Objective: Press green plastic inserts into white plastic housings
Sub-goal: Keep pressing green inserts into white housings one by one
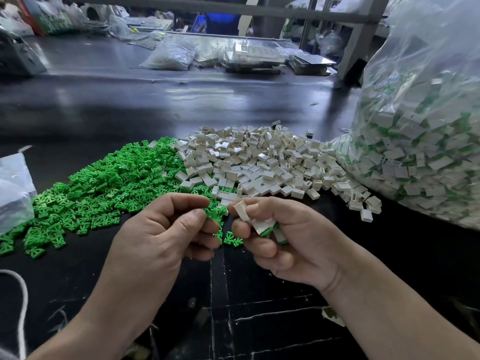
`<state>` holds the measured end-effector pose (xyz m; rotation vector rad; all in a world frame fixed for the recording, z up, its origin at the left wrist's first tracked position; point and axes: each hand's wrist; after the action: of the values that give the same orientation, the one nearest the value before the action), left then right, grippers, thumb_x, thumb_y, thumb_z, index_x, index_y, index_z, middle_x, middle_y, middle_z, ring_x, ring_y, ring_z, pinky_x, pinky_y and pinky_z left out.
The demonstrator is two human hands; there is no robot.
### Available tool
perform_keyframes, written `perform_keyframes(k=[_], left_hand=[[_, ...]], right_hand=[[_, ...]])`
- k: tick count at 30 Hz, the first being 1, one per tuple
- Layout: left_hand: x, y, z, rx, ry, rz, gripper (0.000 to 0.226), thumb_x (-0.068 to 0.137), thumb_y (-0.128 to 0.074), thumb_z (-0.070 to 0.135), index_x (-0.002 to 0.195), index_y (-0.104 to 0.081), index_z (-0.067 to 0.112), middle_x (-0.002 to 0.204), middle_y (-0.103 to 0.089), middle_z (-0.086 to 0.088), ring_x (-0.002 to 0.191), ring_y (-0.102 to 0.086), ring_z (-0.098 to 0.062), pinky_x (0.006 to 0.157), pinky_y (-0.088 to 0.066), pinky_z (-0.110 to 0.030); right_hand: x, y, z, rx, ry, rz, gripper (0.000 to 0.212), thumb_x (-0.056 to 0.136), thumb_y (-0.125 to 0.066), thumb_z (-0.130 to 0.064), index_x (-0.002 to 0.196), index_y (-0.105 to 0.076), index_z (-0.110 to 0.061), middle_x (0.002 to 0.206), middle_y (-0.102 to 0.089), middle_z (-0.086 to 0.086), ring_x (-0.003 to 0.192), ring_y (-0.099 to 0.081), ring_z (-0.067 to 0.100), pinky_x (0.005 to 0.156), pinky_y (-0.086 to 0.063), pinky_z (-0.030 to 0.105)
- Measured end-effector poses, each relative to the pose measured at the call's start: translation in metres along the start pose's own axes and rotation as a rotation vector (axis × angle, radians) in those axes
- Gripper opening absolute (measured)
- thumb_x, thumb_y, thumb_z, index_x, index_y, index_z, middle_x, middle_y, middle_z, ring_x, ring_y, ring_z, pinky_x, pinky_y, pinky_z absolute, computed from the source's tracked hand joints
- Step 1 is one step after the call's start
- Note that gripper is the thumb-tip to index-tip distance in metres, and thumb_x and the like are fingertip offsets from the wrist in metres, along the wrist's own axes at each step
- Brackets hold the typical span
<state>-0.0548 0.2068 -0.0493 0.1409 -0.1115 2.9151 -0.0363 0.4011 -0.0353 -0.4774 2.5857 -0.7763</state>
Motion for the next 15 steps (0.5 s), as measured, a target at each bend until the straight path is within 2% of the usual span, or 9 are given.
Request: perform_keyframes(k=[3, 7, 10, 15], left_hand=[[-0.0006, -0.0016, -0.0001, -0.034, -0.009, 0.008, 0.016, 0.077, -0.061, 0.027, 0.087, -0.073, 0.026, 0.082, -0.074, -0.013, 0.071, -0.072, -0.027, 0.053, -0.055, -0.025], [-0.0037, -0.0027, 0.0003, -0.01, -0.053, -0.004, 0.015, 0.079, -0.061, 0.028, 0.09, -0.072, 0.026, 0.085, -0.074, -0.012, 0.076, -0.073, -0.027, 0.056, -0.057, -0.028], [-0.0057, -0.0032, 0.0028, -0.005, -0.071, -0.015, 0.017, 0.078, -0.062, 0.029, 0.091, -0.072, 0.026, 0.085, -0.074, -0.012, 0.076, -0.073, -0.026, 0.056, -0.057, -0.028], [-0.0075, -0.0049, 0.0062, 0.011, -0.075, 0.001, 0.018, 0.077, -0.063, 0.031, 0.091, -0.072, 0.026, 0.078, -0.073, -0.012, 0.068, -0.071, -0.026, 0.056, -0.057, -0.025]], right_hand=[[-0.0012, -0.0013, 0.0005, -0.07, 0.046, 0.035, 0.011, 0.085, -0.06, -0.012, 0.094, -0.067, -0.011, 0.081, -0.061, 0.009, 0.048, -0.052, 0.011, 0.032, -0.035, 0.016], [-0.0027, -0.0053, 0.0026, -0.133, 0.096, 0.056, 0.018, 0.084, -0.068, -0.017, 0.101, -0.075, -0.018, 0.079, -0.063, 0.008, 0.048, -0.054, 0.014, 0.034, -0.036, 0.016], [-0.0036, -0.0072, 0.0023, -0.161, 0.111, 0.057, 0.019, 0.086, -0.068, -0.018, 0.104, -0.075, -0.018, 0.076, -0.062, 0.007, 0.048, -0.054, 0.013, 0.034, -0.037, 0.017], [-0.0042, -0.008, 0.0029, -0.237, 0.138, 0.084, 0.005, 0.092, -0.067, -0.017, 0.09, -0.072, -0.016, 0.081, -0.066, 0.01, 0.049, -0.056, 0.014, 0.033, -0.04, 0.019]])
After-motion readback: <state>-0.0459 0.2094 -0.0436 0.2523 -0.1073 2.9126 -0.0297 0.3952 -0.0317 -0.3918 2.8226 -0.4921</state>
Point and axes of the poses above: each hand's wrist, its own x-axis towards the middle knuckle, its own y-axis out of the back of the hand, z = x × y
